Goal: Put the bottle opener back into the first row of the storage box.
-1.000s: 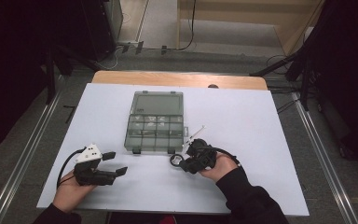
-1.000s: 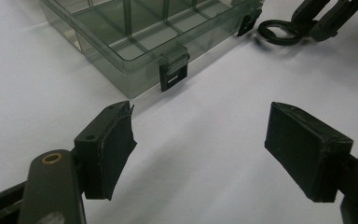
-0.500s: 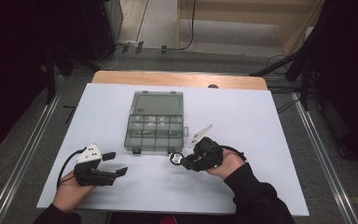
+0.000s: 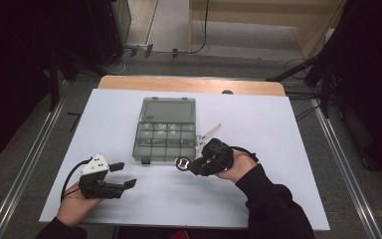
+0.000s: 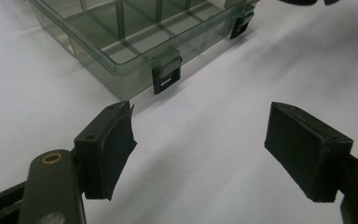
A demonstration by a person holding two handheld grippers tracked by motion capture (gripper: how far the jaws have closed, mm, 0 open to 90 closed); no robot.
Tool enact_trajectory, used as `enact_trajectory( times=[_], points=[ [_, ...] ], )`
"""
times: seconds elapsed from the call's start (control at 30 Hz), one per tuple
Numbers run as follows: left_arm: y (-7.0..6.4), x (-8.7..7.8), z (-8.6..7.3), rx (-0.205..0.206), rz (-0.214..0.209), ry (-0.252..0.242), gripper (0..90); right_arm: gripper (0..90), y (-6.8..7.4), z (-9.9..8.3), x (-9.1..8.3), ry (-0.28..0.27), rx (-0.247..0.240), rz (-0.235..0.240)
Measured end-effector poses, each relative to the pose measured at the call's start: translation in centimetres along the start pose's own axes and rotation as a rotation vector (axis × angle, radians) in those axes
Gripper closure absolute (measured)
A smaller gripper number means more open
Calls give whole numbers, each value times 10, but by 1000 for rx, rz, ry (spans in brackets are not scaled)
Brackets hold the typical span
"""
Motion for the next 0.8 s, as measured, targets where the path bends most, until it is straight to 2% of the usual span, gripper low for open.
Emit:
enact_trajectory(
  times=[0.3,0.5,0.8],
  points=[
    [-1,2,-2,2,-5,17,232,661,-17,13,-9,-11,-4,3],
    [-1,1,-2,0,-9,10,233,661,-27,25,-11,-27,-24,10],
    [-2,1,-2,-1,-14,11,233,661,-41,39,-11,-11,-60,23]
  ],
)
Point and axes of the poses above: each handheld gripper's, and its own axes: x roughly forward along the jaws, z roughly out of its top, y roughly to its left, the point moved 8 cm from there along x, roughly forward along the jaws, and after that the axes turned 12 degrees about -x, right-handed, at the moved point
